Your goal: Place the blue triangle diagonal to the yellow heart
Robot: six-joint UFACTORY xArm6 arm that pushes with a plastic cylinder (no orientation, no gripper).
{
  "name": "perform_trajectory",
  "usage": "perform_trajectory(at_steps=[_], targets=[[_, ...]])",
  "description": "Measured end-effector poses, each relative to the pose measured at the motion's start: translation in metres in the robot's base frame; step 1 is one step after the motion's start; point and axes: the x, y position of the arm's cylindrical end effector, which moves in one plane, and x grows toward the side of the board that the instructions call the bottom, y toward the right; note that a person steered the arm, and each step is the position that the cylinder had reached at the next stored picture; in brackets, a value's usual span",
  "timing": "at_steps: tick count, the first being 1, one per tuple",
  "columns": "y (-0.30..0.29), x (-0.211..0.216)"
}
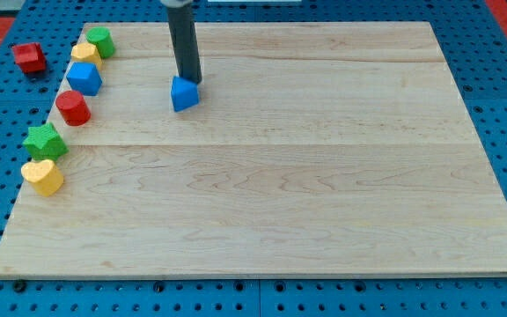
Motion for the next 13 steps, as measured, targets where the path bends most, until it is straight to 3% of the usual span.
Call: perform_trajectory(at_steps=[1,2,3,5,6,7,8,10,12,13], targets=[[-0.014,0.043],[-0.031,0.116],[-0.071,0.142],[-0.073,0.106],[-0.115,0.108],[-0.119,0.128],[-0.086,0.134],[-0.088,0.188],[-0.068,0.173],[-0.086,0.192]])
